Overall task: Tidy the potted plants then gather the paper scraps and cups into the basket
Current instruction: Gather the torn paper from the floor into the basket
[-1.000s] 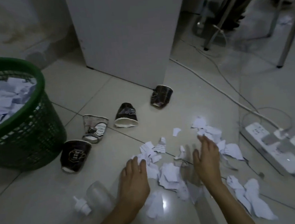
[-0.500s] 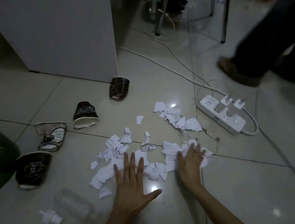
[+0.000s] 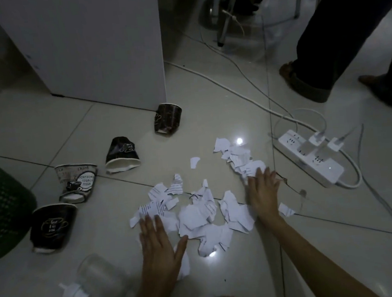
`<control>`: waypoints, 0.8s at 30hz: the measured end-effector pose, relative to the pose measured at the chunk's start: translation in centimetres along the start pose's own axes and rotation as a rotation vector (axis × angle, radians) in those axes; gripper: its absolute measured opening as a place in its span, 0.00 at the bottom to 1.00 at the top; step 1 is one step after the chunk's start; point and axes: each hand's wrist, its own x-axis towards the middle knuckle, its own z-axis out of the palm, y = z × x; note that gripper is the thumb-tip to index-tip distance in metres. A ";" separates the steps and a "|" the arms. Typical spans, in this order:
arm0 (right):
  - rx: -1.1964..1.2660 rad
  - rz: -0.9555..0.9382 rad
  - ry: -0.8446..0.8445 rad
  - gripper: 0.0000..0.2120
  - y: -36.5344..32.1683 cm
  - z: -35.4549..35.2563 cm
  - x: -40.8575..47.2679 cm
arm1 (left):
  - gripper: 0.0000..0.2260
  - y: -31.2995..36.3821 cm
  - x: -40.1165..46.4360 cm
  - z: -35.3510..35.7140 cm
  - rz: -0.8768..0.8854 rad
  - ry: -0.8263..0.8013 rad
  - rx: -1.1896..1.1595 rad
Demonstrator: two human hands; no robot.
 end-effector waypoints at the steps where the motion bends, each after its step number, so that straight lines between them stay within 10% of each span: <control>1: -0.046 -0.068 -0.039 0.26 -0.3 0.7 -0.7 | 0.53 -0.3 0.0 0.4 0.043 -0.014 -0.040; 9: 0.371 -0.178 0.078 0.23 -3.3 0.6 1.7 | 0.36 -0.6 1.2 -2.2 0.194 0.201 -0.055; 20: -0.074 -0.398 -0.252 0.23 -7.9 2.4 4.6 | 0.44 -1.1 1.6 -1.8 0.104 0.207 -0.304; 24: 0.105 -0.513 -0.305 0.24 -7.6 2.0 -0.5 | 0.44 -0.5 1.7 -0.8 0.102 0.214 -0.369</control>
